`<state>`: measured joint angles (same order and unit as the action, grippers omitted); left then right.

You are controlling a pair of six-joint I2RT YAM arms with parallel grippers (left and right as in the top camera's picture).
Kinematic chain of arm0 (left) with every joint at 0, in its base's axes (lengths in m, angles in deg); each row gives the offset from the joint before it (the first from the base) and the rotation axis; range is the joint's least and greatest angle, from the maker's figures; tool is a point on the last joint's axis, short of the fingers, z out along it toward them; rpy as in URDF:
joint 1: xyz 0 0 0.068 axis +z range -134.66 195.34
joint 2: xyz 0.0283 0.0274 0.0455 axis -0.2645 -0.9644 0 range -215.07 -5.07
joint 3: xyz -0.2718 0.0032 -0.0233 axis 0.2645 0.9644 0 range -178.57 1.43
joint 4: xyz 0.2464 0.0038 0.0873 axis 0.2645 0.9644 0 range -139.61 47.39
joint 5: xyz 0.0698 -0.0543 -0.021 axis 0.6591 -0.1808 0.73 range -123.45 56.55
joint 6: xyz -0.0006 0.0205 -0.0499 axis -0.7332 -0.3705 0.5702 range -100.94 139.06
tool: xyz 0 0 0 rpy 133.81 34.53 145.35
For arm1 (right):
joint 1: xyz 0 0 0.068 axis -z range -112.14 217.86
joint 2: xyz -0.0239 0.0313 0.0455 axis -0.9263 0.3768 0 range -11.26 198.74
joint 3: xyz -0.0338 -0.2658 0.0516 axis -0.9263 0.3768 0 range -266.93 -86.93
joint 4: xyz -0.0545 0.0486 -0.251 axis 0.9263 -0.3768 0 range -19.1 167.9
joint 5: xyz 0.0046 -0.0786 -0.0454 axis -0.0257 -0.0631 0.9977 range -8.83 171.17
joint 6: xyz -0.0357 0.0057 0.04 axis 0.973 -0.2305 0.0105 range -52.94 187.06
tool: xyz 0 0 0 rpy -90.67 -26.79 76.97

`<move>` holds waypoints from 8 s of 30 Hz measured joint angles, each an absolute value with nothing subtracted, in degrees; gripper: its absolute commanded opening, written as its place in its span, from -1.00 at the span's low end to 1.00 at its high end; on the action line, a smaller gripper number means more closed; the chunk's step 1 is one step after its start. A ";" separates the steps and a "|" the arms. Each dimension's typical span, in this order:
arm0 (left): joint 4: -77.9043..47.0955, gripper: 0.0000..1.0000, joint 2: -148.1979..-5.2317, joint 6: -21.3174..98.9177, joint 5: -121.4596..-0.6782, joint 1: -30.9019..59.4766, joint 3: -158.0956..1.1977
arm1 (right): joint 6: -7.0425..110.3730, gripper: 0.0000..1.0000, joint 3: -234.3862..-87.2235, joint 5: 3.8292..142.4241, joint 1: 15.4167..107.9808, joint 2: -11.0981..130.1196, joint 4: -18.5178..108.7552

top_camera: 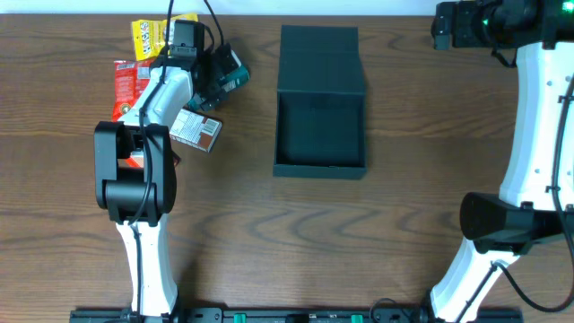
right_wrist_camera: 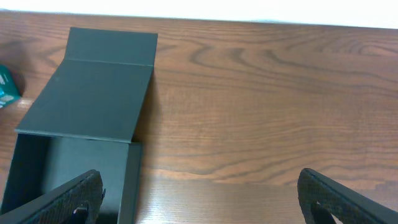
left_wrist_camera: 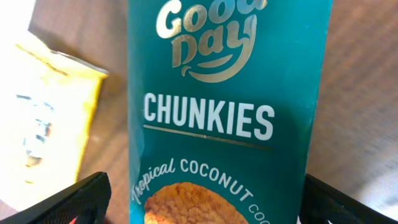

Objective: Pack container
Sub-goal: 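Reach the left gripper to the teal Chunkies box and grasp it, then carry the teal box with the left gripper over the black box, then lower the teal box upright into the black box with the left gripper, then open the left gripper and withdraw it from the box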

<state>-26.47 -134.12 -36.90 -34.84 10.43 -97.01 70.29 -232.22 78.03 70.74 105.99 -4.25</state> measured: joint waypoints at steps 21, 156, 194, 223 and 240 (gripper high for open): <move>-17.49 0.73 -136.88 -32.42 -40.94 11.89 -101.36 | 70.29 0.99 -232.22 77.95 70.74 105.99 -4.92; 29.00 -0.88 -135.17 40.93 -26.78 -26.07 -126.23 | 63.29 0.99 -232.22 69.53 88.33 105.99 -0.68; -4.84 -0.88 -135.17 38.05 -38.91 -19.71 -105.79 | 63.91 0.99 -232.20 67.67 88.33 105.99 -1.16; 2.00 -0.88 -135.96 38.35 -43.78 -21.00 -106.27 | 63.91 0.99 -232.22 65.38 88.33 105.99 -0.99; 2.92 -0.80 -124.13 35.64 -17.01 0.38 -128.02 | 53.81 0.96 -231.87 34.17 70.26 103.72 23.75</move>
